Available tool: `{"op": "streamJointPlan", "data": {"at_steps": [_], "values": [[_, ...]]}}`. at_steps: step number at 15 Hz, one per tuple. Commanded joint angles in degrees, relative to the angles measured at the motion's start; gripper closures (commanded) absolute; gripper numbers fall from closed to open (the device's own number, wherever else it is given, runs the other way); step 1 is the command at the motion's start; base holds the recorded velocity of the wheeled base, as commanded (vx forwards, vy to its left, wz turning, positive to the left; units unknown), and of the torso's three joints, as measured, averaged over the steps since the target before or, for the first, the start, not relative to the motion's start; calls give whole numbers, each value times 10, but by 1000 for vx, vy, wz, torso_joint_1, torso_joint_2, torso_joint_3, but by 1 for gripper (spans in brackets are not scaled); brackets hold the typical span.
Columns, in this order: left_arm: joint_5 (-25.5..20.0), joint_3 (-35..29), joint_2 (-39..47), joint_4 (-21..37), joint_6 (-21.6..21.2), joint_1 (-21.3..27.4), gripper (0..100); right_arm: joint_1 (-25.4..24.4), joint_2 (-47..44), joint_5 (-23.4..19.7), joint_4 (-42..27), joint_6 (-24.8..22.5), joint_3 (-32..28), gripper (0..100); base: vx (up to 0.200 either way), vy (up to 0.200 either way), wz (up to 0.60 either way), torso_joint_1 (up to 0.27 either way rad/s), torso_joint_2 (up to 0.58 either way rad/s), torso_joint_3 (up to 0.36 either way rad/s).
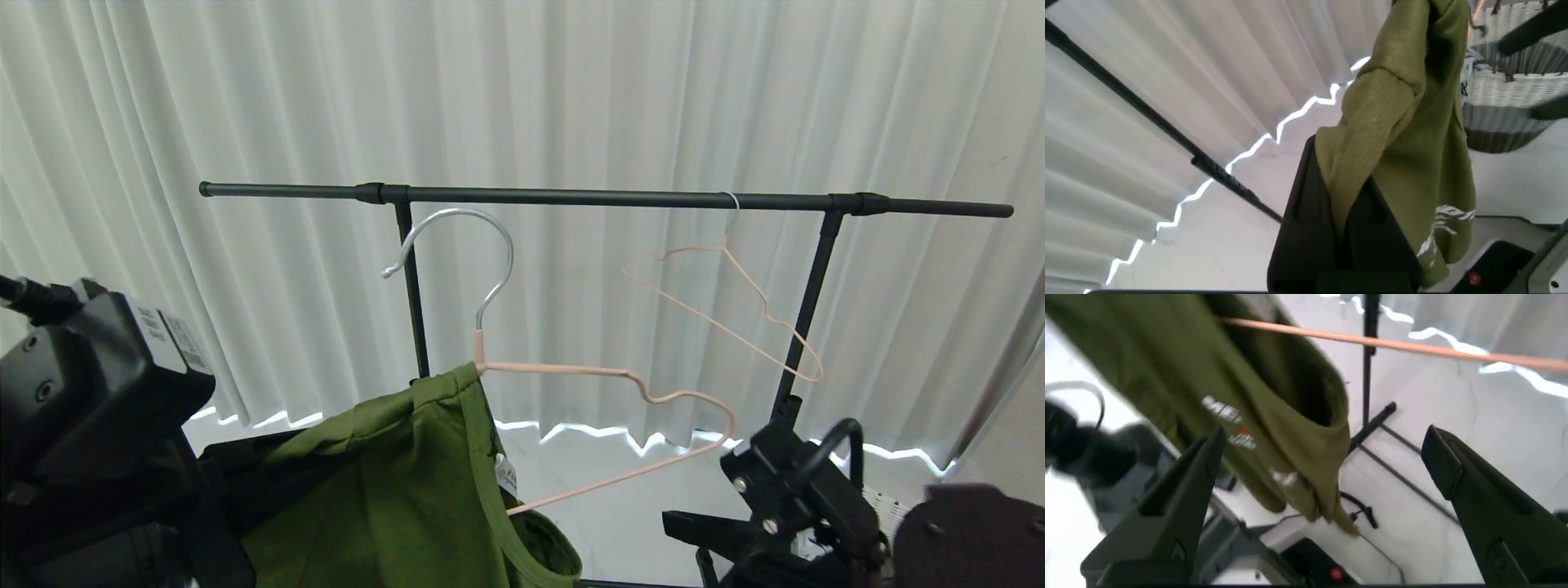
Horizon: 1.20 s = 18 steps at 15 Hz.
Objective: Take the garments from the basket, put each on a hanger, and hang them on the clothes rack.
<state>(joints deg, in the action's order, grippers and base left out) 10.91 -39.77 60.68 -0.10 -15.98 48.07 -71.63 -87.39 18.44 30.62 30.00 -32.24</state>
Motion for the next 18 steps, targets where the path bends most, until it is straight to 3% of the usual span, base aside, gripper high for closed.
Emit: {"op": "streamJointPlan", "data": {"at_steps": [1,6,12,18], "values": [[0,0,0,-9,0,0,100,26,-66,3,3,16,-24,0,0,0,0,0,0,0],[-3,-1,-5,-14,-1,3,100,48,-109,13,35,22,-27,0,0,0,0,0,0,0],[-4,-8,-7,-14,0,5,100,41,-146,14,67,17,-52,0,0,0,0,0,0,0],[-3,-9,-2,-38,-2,4,100,17,-142,37,67,1,21,0,0,0,0,0,0,0]]}}
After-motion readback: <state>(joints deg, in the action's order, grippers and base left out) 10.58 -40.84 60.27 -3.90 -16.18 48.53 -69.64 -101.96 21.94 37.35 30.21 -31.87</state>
